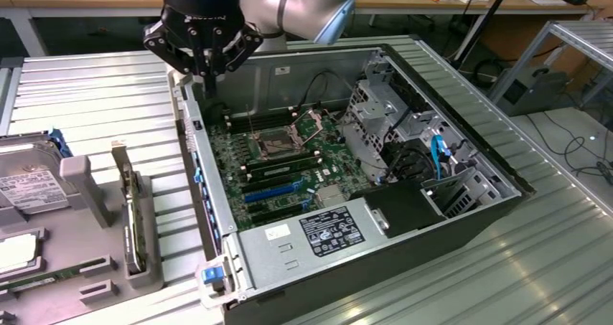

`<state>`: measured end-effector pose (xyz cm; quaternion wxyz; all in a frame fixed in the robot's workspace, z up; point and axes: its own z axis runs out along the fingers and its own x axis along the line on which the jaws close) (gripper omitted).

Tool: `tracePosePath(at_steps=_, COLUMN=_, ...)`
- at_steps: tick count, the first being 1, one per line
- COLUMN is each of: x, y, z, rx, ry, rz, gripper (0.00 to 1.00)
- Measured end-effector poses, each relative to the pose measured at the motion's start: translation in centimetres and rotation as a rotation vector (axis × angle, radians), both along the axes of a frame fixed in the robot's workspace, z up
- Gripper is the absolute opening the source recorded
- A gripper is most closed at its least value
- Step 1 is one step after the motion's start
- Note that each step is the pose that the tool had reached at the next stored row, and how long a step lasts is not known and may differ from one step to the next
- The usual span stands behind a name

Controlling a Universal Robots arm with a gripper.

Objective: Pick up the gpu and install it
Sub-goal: 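Reach for the gpu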

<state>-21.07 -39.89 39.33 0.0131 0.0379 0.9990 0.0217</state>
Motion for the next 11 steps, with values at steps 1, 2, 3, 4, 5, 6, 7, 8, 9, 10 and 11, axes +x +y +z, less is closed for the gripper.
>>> tracePosePath(at_steps=1, x=-0.08, y=0.00, z=0.00, rx=0.0000, ry=0.0000, rz=0.000, gripper=0.11)
tracePosePath(at_steps=2, x=-0.16, y=0.00, z=0.00, rx=0.0000, ry=0.0000, rz=0.000, gripper=0.11)
tracePosePath(at_steps=3, x=-0.24, y=0.00, z=0.00, rx=0.0000, ry=0.0000, rz=0.000, gripper=0.11)
tracePosePath(at_steps=4, x=-0.30, y=0.00, z=0.00, rx=0.0000, ry=0.0000, rz=0.000, gripper=0.11)
tracePosePath(at_steps=5, x=-0.34, y=0.00, z=0.00, rx=0.0000, ry=0.0000, rz=0.000, gripper=0.11)
tracePosePath(at_steps=6, x=-0.40, y=0.00, z=0.00, rx=0.0000, ry=-0.0001, rz=0.000, gripper=0.11)
tracePosePath(at_steps=7, x=-0.45, y=0.00, z=0.00, rx=0.0000, ry=0.0000, rz=0.000, gripper=0.11)
tracePosePath(at_steps=8, x=-0.49, y=0.00, z=0.00, rx=0.0001, ry=-0.0001, rz=0.000, gripper=0.11)
tracePosePath(at_steps=9, x=-0.54, y=0.00, z=0.00, rx=0.0000, ry=0.0000, rz=0.000, gripper=0.11)
tracePosePath(at_steps=10, x=-0.57, y=0.00, z=0.00, rx=0.0000, ry=0.0000, rz=0.000, gripper=0.11)
tracePosePath(at_steps=11, x=-0.62, y=0.00, z=0.00, rx=0.0000, ry=0.0000, rz=0.000, gripper=0.11)
